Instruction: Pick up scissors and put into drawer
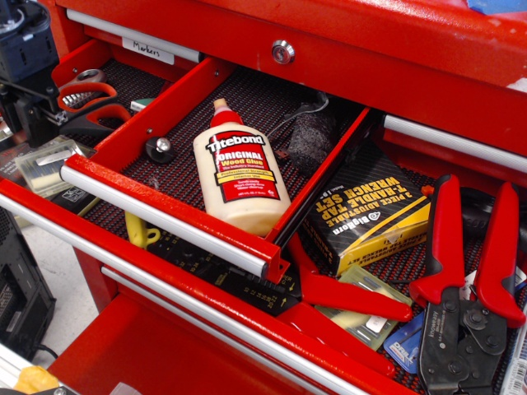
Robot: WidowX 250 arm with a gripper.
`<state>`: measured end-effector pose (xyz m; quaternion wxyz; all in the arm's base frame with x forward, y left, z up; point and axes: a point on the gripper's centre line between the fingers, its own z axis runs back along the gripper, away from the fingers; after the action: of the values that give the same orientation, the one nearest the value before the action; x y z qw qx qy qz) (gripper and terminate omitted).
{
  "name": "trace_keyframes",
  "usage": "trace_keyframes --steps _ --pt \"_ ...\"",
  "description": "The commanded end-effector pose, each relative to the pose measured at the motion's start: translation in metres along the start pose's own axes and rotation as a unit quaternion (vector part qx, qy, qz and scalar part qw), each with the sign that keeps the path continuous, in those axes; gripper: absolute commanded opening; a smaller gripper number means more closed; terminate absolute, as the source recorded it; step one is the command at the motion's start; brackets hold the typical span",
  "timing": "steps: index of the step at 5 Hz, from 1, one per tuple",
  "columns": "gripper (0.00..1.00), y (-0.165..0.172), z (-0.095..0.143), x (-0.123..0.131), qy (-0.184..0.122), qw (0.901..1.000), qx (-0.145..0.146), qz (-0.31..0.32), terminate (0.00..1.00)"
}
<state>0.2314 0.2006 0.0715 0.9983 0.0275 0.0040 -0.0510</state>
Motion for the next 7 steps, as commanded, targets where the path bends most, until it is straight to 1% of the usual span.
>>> trace_keyframes --steps 1,2,3,4,5,6,7 --pt "0.0 -0.012 0.075 -0.008 -0.077 0.9927 0.054 -0.076 0.0" --pt "0.0 -0.021 0.1 -0.01 -0.093 0.9917 0.043 -0.077 0.0" --pt "0.0 -0.045 0.124 -0.015 -0.149 0.9851 0.035 -0.08 0.0" --pt "0.0 -0.07 0.124 -0.018 -0.195 0.9721 0.031 -0.128 0.0" --pt "0.0 -0.096 0.119 -0.013 -0.226 0.9636 -0.021 -0.141 0.0" --pt "0.0 -0.119 0.11 -0.003 -0.215 0.9619 -0.043 -0.163 0.0" --pt "0.0 -0.136 0.102 0.002 -0.21 0.9608 -0.055 -0.173 0.0"
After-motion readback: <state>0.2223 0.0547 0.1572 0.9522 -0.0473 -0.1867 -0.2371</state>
